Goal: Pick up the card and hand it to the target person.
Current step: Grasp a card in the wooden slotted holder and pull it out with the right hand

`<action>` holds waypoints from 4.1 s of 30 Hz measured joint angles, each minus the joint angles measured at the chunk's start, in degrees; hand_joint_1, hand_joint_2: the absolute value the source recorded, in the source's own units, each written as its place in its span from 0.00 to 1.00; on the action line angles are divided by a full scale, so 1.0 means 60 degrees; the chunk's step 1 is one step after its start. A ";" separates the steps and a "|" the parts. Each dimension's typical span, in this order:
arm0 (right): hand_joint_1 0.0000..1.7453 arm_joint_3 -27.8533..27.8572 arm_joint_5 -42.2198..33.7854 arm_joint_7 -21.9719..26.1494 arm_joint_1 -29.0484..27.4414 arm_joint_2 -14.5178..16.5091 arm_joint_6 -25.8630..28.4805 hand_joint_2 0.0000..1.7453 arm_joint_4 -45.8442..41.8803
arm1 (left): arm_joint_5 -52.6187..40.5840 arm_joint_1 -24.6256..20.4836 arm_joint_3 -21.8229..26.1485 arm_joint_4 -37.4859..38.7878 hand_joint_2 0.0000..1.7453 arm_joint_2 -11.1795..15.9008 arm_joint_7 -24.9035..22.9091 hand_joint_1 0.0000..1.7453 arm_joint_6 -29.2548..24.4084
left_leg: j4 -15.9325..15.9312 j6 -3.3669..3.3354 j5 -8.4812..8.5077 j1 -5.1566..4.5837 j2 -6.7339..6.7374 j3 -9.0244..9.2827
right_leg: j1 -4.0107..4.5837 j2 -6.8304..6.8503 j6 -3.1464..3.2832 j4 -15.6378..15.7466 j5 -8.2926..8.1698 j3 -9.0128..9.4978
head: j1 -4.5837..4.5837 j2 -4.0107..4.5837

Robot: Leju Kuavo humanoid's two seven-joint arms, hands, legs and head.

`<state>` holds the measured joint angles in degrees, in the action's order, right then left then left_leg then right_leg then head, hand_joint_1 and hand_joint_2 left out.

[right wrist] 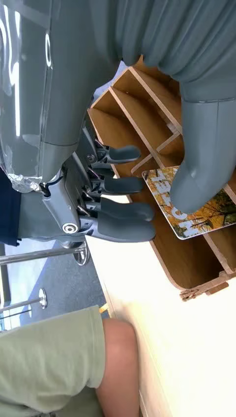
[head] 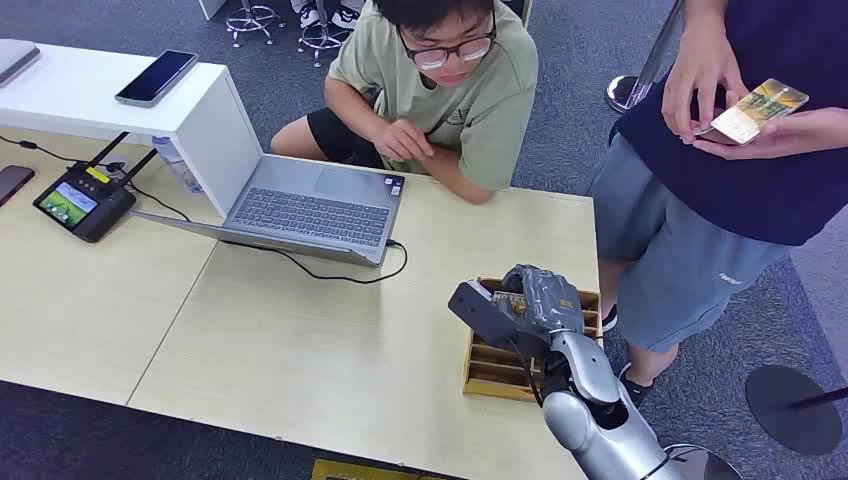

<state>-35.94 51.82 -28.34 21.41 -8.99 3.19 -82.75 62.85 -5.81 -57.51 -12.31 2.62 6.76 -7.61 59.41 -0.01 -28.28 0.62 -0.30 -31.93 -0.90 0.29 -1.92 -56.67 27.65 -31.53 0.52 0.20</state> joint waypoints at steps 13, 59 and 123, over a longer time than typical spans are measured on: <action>0.67 -0.0027 0.0030 -0.0191 -0.0210 0.0046 -0.0087 1.00 -0.0393 | 0.0186 0.0001 0.0004 0.0000 0.00 0.0000 0.0014 0.00 -0.0100 | 0.0000 0.0000 0.0000 0.0000 0.0000 0.0001 | 0.0000 -0.0001 0.0000 0.0000 0.0000 0.0000 | 0.0001 0.0000; 0.51 -0.0155 0.0144 -0.0484 -0.0723 -0.0121 -0.0119 1.00 -0.1939 | 0.0357 0.0003 0.0004 0.0000 0.00 0.0000 0.0209 0.00 -0.0184 | 0.0000 0.0000 0.0000 0.0000 0.0002 0.0003 | 0.0000 -0.0003 0.0000 0.0001 0.0000 -0.0001 | 0.0000 0.0000; 0.60 0.0035 -0.0278 -0.0445 -0.0316 -0.0590 0.0288 1.00 -0.1188 | 0.0009 0.0001 0.0000 0.0000 0.00 0.0000 0.0158 0.00 0.0051 | 0.0000 0.0000 0.0000 0.0000 0.0001 0.0002 | 0.0000 -0.0002 0.0000 0.0001 0.0000 0.0000 | 0.0000 0.0000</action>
<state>-35.74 50.16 -31.00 19.51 -12.53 4.92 -89.88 62.90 -5.81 -57.51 -12.31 2.62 7.72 -7.30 59.41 -0.01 -28.29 0.62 -0.29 -31.92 -0.90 0.28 -1.92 -56.67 27.65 -31.54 0.52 0.20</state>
